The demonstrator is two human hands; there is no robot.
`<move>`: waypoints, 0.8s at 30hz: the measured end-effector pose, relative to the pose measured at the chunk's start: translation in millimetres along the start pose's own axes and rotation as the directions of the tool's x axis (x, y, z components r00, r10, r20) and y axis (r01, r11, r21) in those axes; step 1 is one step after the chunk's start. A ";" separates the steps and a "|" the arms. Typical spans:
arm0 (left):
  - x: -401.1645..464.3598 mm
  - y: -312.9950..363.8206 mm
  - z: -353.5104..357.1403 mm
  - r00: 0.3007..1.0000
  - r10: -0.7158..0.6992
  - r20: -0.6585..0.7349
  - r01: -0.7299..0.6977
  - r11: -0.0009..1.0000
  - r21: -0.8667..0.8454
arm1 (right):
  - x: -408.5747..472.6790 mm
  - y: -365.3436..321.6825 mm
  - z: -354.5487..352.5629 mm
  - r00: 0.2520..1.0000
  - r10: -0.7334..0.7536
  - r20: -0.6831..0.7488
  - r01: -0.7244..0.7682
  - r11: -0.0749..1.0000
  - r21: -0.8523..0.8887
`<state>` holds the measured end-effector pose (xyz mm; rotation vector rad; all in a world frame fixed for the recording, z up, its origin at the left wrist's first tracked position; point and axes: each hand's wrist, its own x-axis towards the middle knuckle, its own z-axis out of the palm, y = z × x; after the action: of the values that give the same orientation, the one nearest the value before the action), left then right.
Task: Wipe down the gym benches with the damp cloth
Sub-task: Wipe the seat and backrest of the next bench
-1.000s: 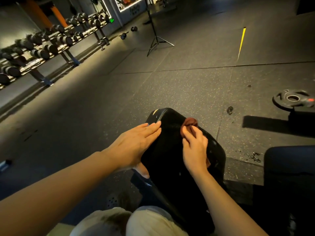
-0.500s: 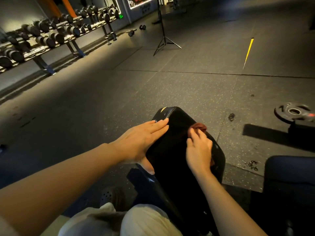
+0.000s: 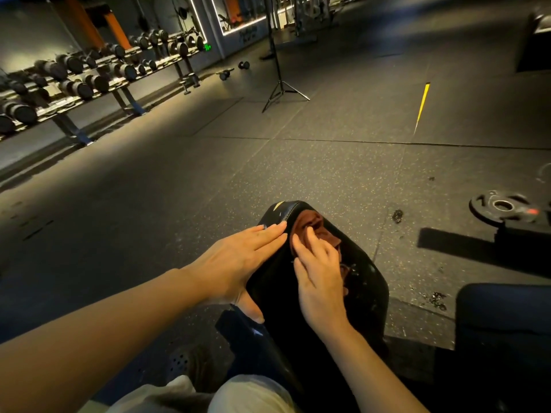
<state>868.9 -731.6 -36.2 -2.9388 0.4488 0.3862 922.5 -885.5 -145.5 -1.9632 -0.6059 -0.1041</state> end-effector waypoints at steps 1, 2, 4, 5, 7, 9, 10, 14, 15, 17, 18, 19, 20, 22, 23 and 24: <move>0.2 0.2 -0.4 1.000 -0.001 0.002 0.001 1.000 0.006 | -3.8 1.1 -0.7 0.999 -0.043 0.016 0.043 0.999 0.019; -0.2 0.6 -0.9 1.000 -0.007 0.016 0.007 1.000 0.010 | -3.1 9.4 -2.6 0.999 -0.038 0.023 0.037 0.998 0.044; -0.9 0.5 -1.3 0.999 -0.018 0.035 0.017 1.000 0.013 | 5.6 34.9 -6.8 0.993 0.114 0.018 -0.115 0.992 0.059; -0.6 0.5 -1.3 0.999 -0.019 0.033 0.019 1.000 0.009 | 10.9 44.0 -8.2 0.975 0.222 0.012 -0.223 0.973 0.054; -0.6 0.6 -0.4 0.999 -0.021 0.039 0.021 1.000 0.008 | 17.5 44.1 -5.2 0.936 0.349 -0.034 -0.348 0.937 0.031; 0.2 0.1 1.2 0.999 -0.025 0.041 0.025 1.000 0.016 | 14.7 26.0 2.3 0.958 0.276 -0.080 -0.277 0.961 -0.008; 0.4 -0.6 1.7 0.999 -0.022 0.038 0.022 1.000 0.022 | 9.1 16.6 5.7 0.978 0.191 -0.085 -0.194 0.981 -0.022; 0.1 -2.6 5.7 0.999 -0.007 0.032 0.006 0.999 0.034 | -8.0 30.8 -0.6 0.998 0.063 0.000 -0.063 0.998 0.026; 0.1 -3.1 6.7 1.000 -0.007 0.025 0.006 1.000 0.030 | -6.6 46.2 -4.2 0.989 0.145 0.011 -0.145 0.989 0.031; -0.9 -4.8 9.0 1.000 -0.001 0.008 0.001 1.000 0.031 | -4.7 69.9 -11.4 0.928 0.373 0.005 -0.373 0.927 0.039; -0.9 -5.7 10.3 1.000 0.008 -0.013 -0.008 1.000 0.030 | -6.4 71.1 -12.0 0.889 0.458 -0.011 -0.457 0.888 0.046; -1.3 -6.3 11.4 0.999 0.019 -0.047 -0.017 0.999 0.035 | -9.9 63.2 -10.1 0.876 0.482 -0.028 -0.480 0.876 0.049; -2.5 -6.1 12.3 0.996 0.026 -0.085 -0.022 0.999 0.049 | -15.5 49.7 -5.3 0.896 0.441 -0.041 -0.440 0.897 0.035; -6.1 -1.7 12.8 0.985 0.031 -0.167 -0.011 0.993 0.118 | -31.7 12.7 5.6 0.970 0.235 -0.061 -0.235 0.972 0.009; -7.7 1.8 11.6 0.977 0.034 -0.210 -0.001 0.987 0.158 | -41.1 -4.9 9.1 0.990 0.128 -0.059 -0.129 0.992 -0.004; -9.9 6.6 10.0 0.967 0.031 -0.252 0.016 0.983 0.182 | -49.9 -16.1 11.5 0.997 0.055 -0.045 -0.056 0.998 -0.016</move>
<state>855.4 -733.3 -43.8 -2.8147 0.4975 -0.0333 869.5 -888.4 -154.2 -1.9880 -0.5230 -0.1187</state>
